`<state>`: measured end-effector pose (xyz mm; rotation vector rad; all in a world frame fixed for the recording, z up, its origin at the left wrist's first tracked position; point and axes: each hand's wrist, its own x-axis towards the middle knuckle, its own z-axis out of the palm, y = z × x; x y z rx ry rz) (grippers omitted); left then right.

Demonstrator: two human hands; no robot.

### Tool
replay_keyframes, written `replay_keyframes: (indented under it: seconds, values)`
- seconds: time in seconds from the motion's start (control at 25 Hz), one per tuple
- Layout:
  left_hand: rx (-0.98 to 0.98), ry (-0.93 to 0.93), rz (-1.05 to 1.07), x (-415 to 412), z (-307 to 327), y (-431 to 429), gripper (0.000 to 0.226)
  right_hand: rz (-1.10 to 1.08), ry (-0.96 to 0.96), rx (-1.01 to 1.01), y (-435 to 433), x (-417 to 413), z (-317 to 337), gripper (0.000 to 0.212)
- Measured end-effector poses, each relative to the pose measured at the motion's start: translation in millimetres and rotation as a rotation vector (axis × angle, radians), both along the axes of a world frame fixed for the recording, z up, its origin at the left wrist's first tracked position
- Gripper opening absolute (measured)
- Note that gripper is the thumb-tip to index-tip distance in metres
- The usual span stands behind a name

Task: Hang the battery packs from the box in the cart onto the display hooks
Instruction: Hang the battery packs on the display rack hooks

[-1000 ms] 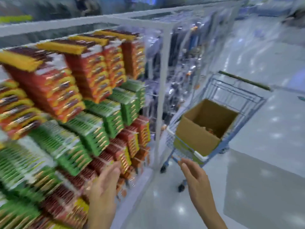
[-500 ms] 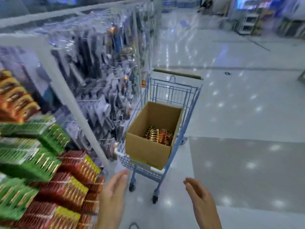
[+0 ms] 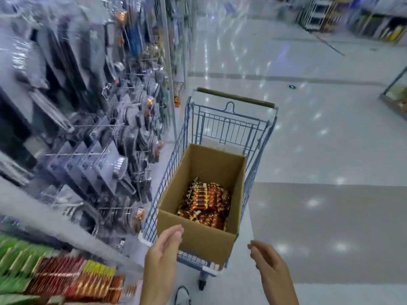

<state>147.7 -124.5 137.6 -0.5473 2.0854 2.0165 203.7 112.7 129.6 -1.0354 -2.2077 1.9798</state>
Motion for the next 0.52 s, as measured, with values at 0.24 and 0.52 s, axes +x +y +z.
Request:
replay_keyframes:
  seconds: [0.24, 0.52]
  values:
    - [-0.044, -0.066, -0.045, -72.2, -11.3, 1.0, 0.020, 0.122, -0.035, 0.086, -8.6, -93.1, 3.4, 0.012]
    - [-0.144, -0.194, 0.056, -150.9, -44.5, 36.0, 0.020, 0.244, -0.145, -0.009, 13.3, -196.5, -21.9, 0.014]
